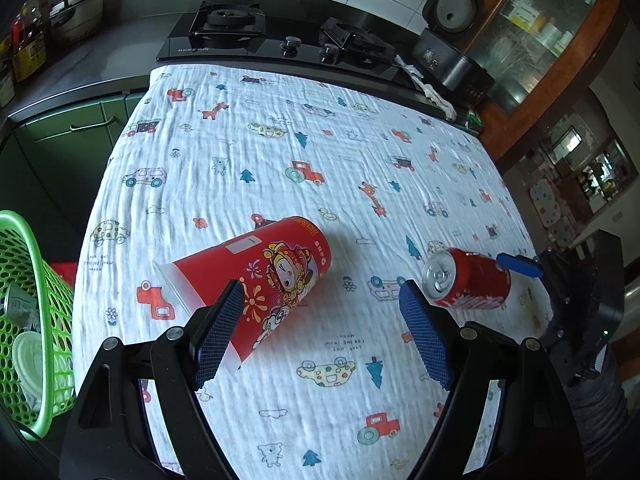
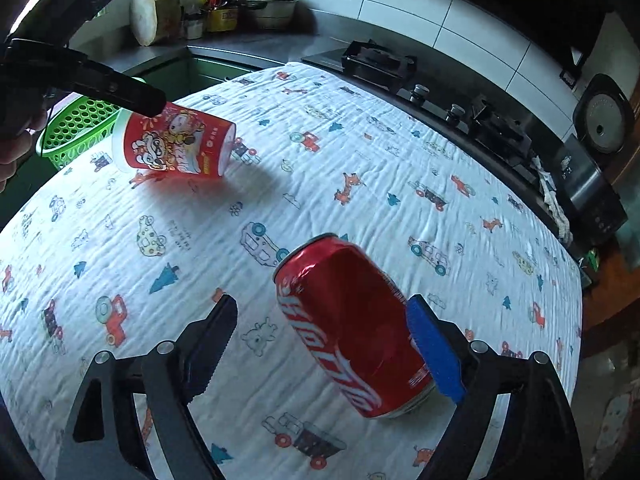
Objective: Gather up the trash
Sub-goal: 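Grasp the red Coca-Cola can with the right tool while left tool grasps the red cup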
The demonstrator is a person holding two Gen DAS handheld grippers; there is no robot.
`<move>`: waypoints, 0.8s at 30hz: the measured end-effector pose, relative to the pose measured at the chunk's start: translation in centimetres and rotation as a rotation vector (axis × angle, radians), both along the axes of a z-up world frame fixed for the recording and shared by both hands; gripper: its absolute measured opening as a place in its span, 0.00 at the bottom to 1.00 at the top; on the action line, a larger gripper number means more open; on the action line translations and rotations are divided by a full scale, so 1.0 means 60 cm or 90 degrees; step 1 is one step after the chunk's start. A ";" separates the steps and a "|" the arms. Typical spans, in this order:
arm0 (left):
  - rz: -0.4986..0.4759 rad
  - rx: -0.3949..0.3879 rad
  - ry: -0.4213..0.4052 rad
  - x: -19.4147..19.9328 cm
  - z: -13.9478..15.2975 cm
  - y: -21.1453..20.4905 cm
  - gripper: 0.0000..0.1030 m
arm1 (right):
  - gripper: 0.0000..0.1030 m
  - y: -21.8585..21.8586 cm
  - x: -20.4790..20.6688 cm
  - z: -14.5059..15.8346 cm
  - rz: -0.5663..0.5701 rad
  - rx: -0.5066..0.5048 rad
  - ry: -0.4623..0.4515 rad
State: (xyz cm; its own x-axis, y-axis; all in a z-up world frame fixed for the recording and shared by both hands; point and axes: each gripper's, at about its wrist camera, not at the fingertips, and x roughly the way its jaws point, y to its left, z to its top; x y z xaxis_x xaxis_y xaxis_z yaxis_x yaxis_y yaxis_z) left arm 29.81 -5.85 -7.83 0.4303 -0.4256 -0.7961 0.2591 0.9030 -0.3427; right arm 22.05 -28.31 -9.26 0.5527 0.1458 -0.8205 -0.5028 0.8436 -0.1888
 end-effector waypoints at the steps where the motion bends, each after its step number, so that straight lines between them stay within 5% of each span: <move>1: 0.002 0.000 0.000 0.000 0.000 0.003 0.77 | 0.81 0.003 -0.003 0.005 0.005 0.000 -0.006; 8: 0.005 -0.006 0.000 -0.001 -0.001 0.014 0.77 | 0.83 0.018 0.006 -0.026 0.035 -0.034 0.048; 14: 0.006 -0.014 -0.011 -0.009 0.004 0.031 0.77 | 0.74 0.015 0.007 -0.036 0.018 -0.070 0.036; 24: 0.004 -0.040 -0.024 -0.037 0.004 0.060 0.77 | 0.75 0.012 0.029 -0.069 0.008 -0.134 0.037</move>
